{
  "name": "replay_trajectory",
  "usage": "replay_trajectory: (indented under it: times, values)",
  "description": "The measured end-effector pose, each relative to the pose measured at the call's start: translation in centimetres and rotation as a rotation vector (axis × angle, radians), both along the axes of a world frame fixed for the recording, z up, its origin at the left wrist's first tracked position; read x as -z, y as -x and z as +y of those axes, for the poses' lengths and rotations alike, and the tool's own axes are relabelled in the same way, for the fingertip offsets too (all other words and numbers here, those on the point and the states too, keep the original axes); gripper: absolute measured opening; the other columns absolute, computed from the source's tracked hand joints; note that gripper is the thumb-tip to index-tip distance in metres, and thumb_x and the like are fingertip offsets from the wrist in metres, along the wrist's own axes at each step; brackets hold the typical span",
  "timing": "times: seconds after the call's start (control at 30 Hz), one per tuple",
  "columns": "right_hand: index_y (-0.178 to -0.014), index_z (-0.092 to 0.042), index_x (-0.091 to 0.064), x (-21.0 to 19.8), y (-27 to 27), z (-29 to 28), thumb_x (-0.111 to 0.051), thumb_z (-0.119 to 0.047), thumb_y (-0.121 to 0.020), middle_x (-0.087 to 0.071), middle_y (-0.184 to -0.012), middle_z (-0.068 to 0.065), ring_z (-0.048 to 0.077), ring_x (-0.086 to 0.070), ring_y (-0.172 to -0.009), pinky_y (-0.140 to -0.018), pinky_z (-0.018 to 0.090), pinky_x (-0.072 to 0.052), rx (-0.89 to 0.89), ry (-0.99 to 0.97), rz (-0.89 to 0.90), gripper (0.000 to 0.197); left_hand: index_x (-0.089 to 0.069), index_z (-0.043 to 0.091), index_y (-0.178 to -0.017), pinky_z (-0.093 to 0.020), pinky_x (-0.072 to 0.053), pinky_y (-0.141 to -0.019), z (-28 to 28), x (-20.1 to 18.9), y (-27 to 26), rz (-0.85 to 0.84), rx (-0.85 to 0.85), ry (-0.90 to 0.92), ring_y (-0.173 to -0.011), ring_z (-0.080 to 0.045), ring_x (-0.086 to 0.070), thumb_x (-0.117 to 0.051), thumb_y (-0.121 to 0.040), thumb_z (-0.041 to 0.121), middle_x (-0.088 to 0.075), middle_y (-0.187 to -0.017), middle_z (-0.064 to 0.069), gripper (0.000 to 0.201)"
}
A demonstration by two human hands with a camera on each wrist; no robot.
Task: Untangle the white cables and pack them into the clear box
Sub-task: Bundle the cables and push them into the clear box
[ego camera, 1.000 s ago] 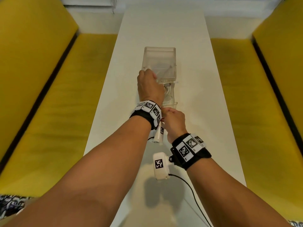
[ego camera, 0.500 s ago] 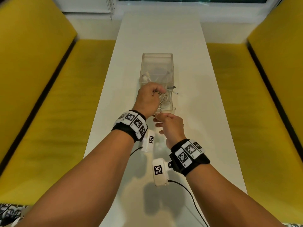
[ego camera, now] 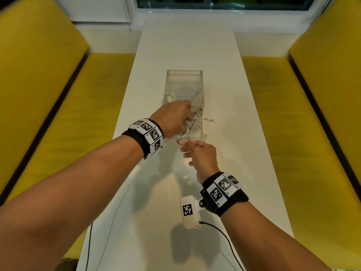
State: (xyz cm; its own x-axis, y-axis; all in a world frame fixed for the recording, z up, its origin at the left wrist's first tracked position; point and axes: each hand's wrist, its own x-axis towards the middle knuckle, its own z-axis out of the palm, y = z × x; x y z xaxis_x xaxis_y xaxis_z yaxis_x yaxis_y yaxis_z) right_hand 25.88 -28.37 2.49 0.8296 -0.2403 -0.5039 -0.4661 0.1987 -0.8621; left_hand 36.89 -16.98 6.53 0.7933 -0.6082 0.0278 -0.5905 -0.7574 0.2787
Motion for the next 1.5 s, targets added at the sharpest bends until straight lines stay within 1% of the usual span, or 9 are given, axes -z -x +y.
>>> replay_trajectory:
  times: [0.2,0.37,0.6,0.73,0.8,0.9,1.07,1.23,1.5]
  values:
    - [-0.084,-0.007,-0.077,0.2,0.0,-0.2,-0.074,-0.016,-0.084,-0.073,-0.078,0.006,0.018,-0.058,-0.070,-0.058,0.025,-0.042,0.002,-0.027,0.016,0.010,-0.076,0.014,-0.086,-0.032,-0.046,-0.069,0.9,0.3,0.0,0.077,0.050,-0.093,-0.081,-0.020,-0.057,-0.052,-0.090,0.019,-0.054,-0.100,0.001,0.025]
    - [-0.077,-0.012,-0.075,0.3,-0.1,-0.3,-0.074,-0.016,-0.084,-0.073,-0.077,0.006,0.018,-0.058,-0.071,-0.058,0.026,-0.042,-0.003,-0.032,0.007,0.008,-0.077,0.018,-0.099,-0.033,-0.046,-0.080,1.5,-0.7,-1.1,0.214,0.136,-0.163,-0.090,-0.018,-0.057,-0.058,-0.099,0.032,-0.053,-0.108,0.000,0.024]
    - [-0.090,-0.002,-0.078,0.6,-0.2,-0.4,-0.073,-0.015,-0.084,-0.074,-0.080,0.008,0.016,-0.058,-0.071,-0.060,0.023,-0.043,-0.010,-0.028,-0.002,0.015,-0.072,0.009,-0.079,-0.039,-0.051,-0.068,-0.1,-0.6,-1.9,0.194,-0.013,-0.183,-0.078,-0.026,-0.065,-0.067,-0.093,0.037,-0.065,-0.088,-0.008,0.032]
    - [-0.085,-0.003,-0.076,0.8,-0.2,-0.5,-0.073,-0.015,-0.084,-0.074,-0.079,0.008,0.017,-0.059,-0.071,-0.061,0.024,-0.043,-0.016,-0.019,-0.006,0.013,-0.075,0.023,-0.088,-0.041,-0.035,-0.085,-0.5,0.6,-1.0,-0.206,-0.027,-0.311,-0.100,-0.024,-0.050,-0.057,-0.097,0.041,-0.061,-0.101,0.002,0.027]
    - [-0.087,0.000,-0.075,0.7,-0.2,-0.5,-0.074,-0.014,-0.084,-0.074,-0.080,0.009,0.017,-0.059,-0.071,-0.063,0.024,-0.044,-0.008,-0.019,-0.015,0.014,-0.076,0.020,-0.095,-0.041,-0.035,-0.086,-0.9,0.9,-0.8,-0.235,-0.071,-0.303,-0.104,-0.025,-0.047,-0.054,-0.099,0.038,-0.059,-0.106,0.000,0.029]
    - [-0.088,-0.001,-0.076,0.7,-0.4,-0.6,-0.073,-0.012,-0.084,-0.075,-0.082,0.010,0.017,-0.060,-0.071,-0.062,0.024,-0.044,0.006,-0.024,-0.014,0.012,-0.076,0.008,-0.099,-0.038,-0.044,-0.077,-1.1,1.3,-0.7,-0.057,-0.158,-0.128,-0.102,-0.026,-0.053,-0.057,-0.100,0.028,-0.058,-0.108,-0.007,0.028]
    - [-0.091,-0.001,-0.077,0.6,-0.4,-0.4,-0.072,-0.012,-0.084,-0.075,-0.080,0.007,0.016,-0.060,-0.071,-0.064,0.028,-0.044,0.010,-0.042,-0.013,0.014,-0.070,0.012,-0.121,-0.036,-0.047,-0.086,-0.6,1.5,0.5,-0.021,-0.262,0.148,-0.099,-0.026,-0.062,-0.073,-0.091,0.025,-0.067,-0.105,-0.007,0.033]
    - [-0.092,-0.002,-0.077,0.8,-0.4,-0.5,-0.071,-0.012,-0.085,-0.075,-0.079,0.006,0.015,-0.061,-0.070,-0.063,0.028,-0.044,0.005,-0.042,-0.004,0.014,-0.076,0.008,-0.107,-0.035,-0.051,-0.083,-0.3,2.3,0.9,-0.030,-0.286,0.208,-0.093,-0.023,-0.062,-0.069,-0.094,0.026,-0.061,-0.113,-0.004,0.024]
    - [-0.080,-0.007,-0.075,0.8,-0.5,-0.4,-0.071,-0.012,-0.087,-0.074,-0.076,0.005,0.015,-0.061,-0.069,-0.060,0.027,-0.045,0.015,-0.034,-0.018,0.010,-0.069,0.001,-0.091,-0.032,-0.041,-0.073,-1.1,1.2,0.3,0.128,-0.093,-0.093,-0.096,-0.027,-0.053,-0.050,-0.095,0.006,-0.054,-0.109,-0.013,0.019]
